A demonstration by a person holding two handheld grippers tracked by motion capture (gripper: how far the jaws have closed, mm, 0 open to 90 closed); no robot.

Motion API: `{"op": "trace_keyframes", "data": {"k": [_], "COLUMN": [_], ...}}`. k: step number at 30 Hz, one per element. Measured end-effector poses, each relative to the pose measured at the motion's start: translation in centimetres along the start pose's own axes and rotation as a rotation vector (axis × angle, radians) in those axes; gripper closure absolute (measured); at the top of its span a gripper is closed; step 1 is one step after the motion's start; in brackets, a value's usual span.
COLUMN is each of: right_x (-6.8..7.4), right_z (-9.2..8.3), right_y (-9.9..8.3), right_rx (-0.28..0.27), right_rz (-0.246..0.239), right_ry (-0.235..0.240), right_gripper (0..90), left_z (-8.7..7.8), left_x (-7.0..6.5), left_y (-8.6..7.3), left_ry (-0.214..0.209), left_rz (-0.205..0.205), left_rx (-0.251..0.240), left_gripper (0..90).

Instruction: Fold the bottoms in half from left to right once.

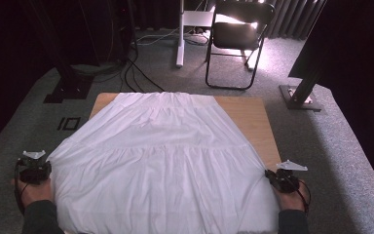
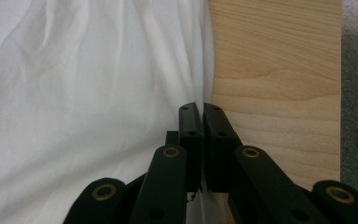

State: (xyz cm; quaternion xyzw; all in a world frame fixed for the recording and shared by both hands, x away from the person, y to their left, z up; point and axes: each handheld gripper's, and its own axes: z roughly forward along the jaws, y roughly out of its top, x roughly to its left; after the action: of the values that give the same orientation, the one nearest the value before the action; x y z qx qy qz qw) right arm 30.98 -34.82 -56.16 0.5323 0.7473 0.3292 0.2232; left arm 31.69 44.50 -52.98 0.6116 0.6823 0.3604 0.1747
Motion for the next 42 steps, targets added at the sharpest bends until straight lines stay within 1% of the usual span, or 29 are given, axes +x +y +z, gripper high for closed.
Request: {"op": "trace_keyframes", "data": {"k": [2, 3, 5, 9, 10, 12, 13, 14, 16, 17, 18, 20, 21, 22, 23, 24, 25, 26, 28, 30, 32, 33, 34, 36, 38, 39, 40, 41, 42], "right_x": [0.0, -0.1, -0.1, 0.2, 0.2, 0.4, 0.4, 0.4, 0.4, 0.4, 0.4, 0.4, 0.5, 0.5, 0.5, 0.6, 0.6, 0.6, 0.6, 0.7, 0.7, 0.7, 0.7, 0.7, 0.7, 0.7, 0.7, 0.7, 0.7], "right_z": [0.0, 0.0, 0.0, 0.1, 0.1, 0.1, 0.1, 0.1, 0.2, 0.1, 0.2, 0.2, 0.2, 0.2, 0.2, 0.2, 0.2, 0.2, 0.2, 0.2, 0.2, 0.2, 0.2, 0.2, 0.2, 0.3, 0.3, 0.3, 0.3], "right_y": [0.0, 0.0, -0.1, -0.1, -0.1, -0.1, -0.1, -0.1, -0.1, -0.1, -0.1, -0.1, -0.1, -0.1, -0.1, -0.1, -0.1, -0.1, -0.1, -0.1, -0.1, -0.1, -0.1, -0.1, -0.1, -0.1, -0.1, -0.1, -0.1], "right_rx": [-0.001, -0.002, -0.005, -0.012, -0.014, -0.015, -0.015, -0.015, -0.016, -0.017, -0.019, -0.019, -0.020, -0.022, -0.022, -0.022, -0.022, -0.022, -0.024, -0.024, -0.025, -0.025, -0.025, -0.025, -0.024, -0.026, -0.026, -0.025, -0.025], "right_rz": [0.002, 0.007, 0.009, 0.006, 0.003, 0.001, 0.001, 0.002, 0.003, 0.004, 0.004, 0.003, 0.003, 0.002, 0.000, -0.001, -0.001, -0.003, -0.004, -0.005, -0.006, -0.006, -0.006, -0.008, -0.007, -0.009, -0.006, -0.006, -0.007], "right_ry": [0.005, 0.009, 0.014, 0.031, 0.033, 0.036, 0.036, 0.037, 0.042, 0.043, 0.044, 0.044, 0.045, 0.046, 0.046, 0.046, 0.046, 0.047, 0.050, 0.051, 0.052, 0.053, 0.053, 0.054, 0.054, 0.055, 0.056, 0.056, 0.055], "right_gripper": [86.4, 86.2, 85.7, 83.7, 83.4, 83.0, 83.0, 82.7, 81.7, 81.4, 81.2, 80.8, 80.6, 80.5, 80.2, 79.9, 79.9, 79.9, 79.6, 79.5, 79.5, 79.5, 79.5, 79.5, 79.5, 79.5, 79.5, 79.5, 79.6], "left_z": [-0.9, -1.3, -2.5, -5.4, -6.1, -7.4, -7.4, -8.2, -9.2, -9.7, -10.3, -11.1, -11.7, -12.0, -12.5, -12.8, -12.8, -13.6, -14.2, -14.6, -14.7, -14.8, -14.9, -15.0, -15.3, -15.6, -15.9, -16.3, -16.7], "left_x": [-0.2, -0.4, -0.8, -2.3, -2.7, -3.5, -3.5, -4.1, -4.8, -5.2, -5.8, -6.8, -7.7, -8.3, -9.4, -10.1, -10.1, -12.4, -14.7, -17.1, -19.5, -21.0, -21.9, -24.2, -26.5, -27.9, -28.8, -29.9, -31.1], "left_y": [0.6, 0.8, 1.1, 1.8, 2.0, 2.4, 2.4, 2.8, 3.3, 3.7, 4.2, 4.9, 5.4, 5.7, 6.3, 6.6, 6.6, 7.4, 8.0, 8.6, 9.0, 9.2, 9.4, 9.7, 10.2, 10.5, 10.7, 11.0, 11.2], "left_ry": [0.012, 0.002, -0.043, -0.188, -0.232, -0.324, -0.324, -0.374, -0.448, -0.496, -0.544, -0.599, -0.635, -0.653, -0.680, -0.697, -0.697, -0.739, -0.774, -0.811, -0.845, -0.867, -0.879, -0.926, -0.990, -1.034, -1.059, -1.094, -1.120], "left_rz": [0.019, 0.020, 0.025, 0.075, 0.081, 0.084, 0.084, 0.085, 0.092, 0.090, 0.105, 0.125, 0.142, 0.157, 0.185, 0.204, 0.204, 0.263, 0.319, 0.367, 0.412, 0.440, 0.454, 0.485, 0.498, 0.507, 0.513, 0.520, 0.532], "left_rx": [-0.021, -0.033, -0.080, -0.179, -0.208, -0.248, -0.248, -0.277, -0.299, -0.316, -0.332, -0.349, -0.359, -0.367, -0.376, -0.378, -0.378, -0.391, -0.401, -0.406, -0.402, -0.397, -0.398, -0.397, -0.392, -0.398, -0.405, -0.414, -0.418], "left_gripper": [87.6, 87.6, 87.5, 87.4, 87.4, 87.4, 87.4, 87.4, 87.4, 87.3, 87.3, 87.3, 87.3, 87.3, 87.3, 87.3, 87.3, 87.3, 87.3, 87.2, 87.2, 87.2, 87.2, 87.2, 87.3, 87.3, 87.3, 87.3, 87.3]}}
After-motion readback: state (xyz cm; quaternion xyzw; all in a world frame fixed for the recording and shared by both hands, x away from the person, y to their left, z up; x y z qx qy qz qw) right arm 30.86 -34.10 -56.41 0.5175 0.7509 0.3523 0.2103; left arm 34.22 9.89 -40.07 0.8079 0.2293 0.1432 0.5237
